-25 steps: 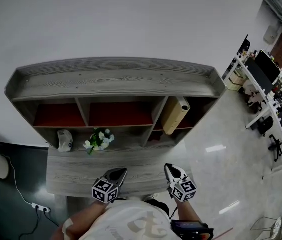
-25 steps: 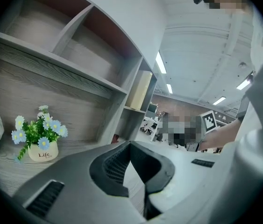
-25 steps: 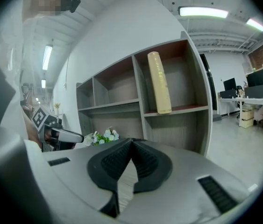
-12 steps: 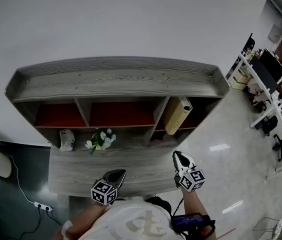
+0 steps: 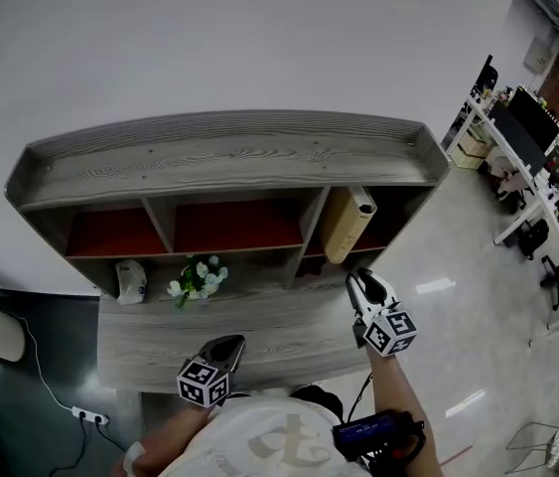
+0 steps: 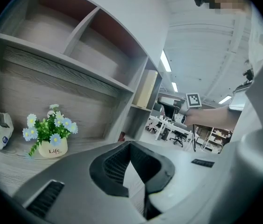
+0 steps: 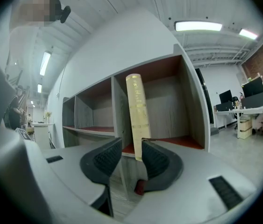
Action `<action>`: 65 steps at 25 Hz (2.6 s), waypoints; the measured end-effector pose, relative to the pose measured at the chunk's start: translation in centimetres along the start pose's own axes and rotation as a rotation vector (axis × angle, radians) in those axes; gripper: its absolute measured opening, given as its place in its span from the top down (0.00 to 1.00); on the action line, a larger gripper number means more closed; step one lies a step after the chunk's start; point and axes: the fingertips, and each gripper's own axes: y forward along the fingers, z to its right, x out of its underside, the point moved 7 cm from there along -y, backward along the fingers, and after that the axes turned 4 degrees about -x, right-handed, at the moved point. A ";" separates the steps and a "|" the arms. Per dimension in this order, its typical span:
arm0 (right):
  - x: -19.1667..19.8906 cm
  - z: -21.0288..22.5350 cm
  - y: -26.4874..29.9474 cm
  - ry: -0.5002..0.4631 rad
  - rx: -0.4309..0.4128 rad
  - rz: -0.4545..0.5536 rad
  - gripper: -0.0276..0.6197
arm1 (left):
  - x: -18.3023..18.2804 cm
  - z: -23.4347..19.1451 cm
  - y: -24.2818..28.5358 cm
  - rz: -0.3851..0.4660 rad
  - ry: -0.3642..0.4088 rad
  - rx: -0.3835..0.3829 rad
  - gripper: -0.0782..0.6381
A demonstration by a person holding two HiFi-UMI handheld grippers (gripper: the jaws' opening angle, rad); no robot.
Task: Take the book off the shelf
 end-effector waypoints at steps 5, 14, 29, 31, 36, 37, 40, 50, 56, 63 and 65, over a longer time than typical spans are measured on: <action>-1.5 -0.6 1.7 -0.056 -0.015 0.000 0.62 | 0.1 -0.1 0.0 0.005 -0.004 -0.001 0.89; -4.0 0.1 4.9 -0.049 0.039 0.028 0.45 | 0.2 -0.4 -0.5 0.015 -0.020 -0.027 0.89; -4.4 1.1 10.6 -0.054 0.178 -0.032 0.45 | 0.8 -2.2 -2.9 0.046 -0.068 -0.139 0.89; -4.4 1.2 11.1 -0.055 0.186 -0.038 0.46 | 0.9 -2.5 -3.2 0.046 -0.075 -0.154 0.89; -4.4 1.9 11.9 -0.060 0.202 -0.045 0.53 | 1.2 -2.8 -3.7 0.041 -0.088 -0.175 0.89; -4.3 2.0 12.1 -0.061 0.202 -0.050 0.53 | 1.2 -2.8 -3.8 0.041 -0.090 -0.177 0.89; -4.1 2.2 12.5 -0.068 0.210 -0.064 0.56 | 1.3 -2.9 -3.8 0.037 -0.094 -0.178 0.89; -3.7 2.4 12.6 -0.080 0.185 -0.035 0.61 | 1.4 -3.0 -3.2 0.015 -0.088 -0.150 0.89; -3.6 2.5 12.7 -0.084 0.181 -0.021 0.62 | 1.6 -3.1 -3.1 0.002 -0.085 -0.139 0.89; -3.7 2.4 12.5 -0.067 0.169 -0.033 0.62 | 1.6 -3.5 -3.5 0.000 -0.090 -0.148 0.89; -3.7 2.3 12.3 -0.065 0.166 -0.026 0.62 | 1.6 -3.6 -3.5 0.001 -0.090 -0.149 0.89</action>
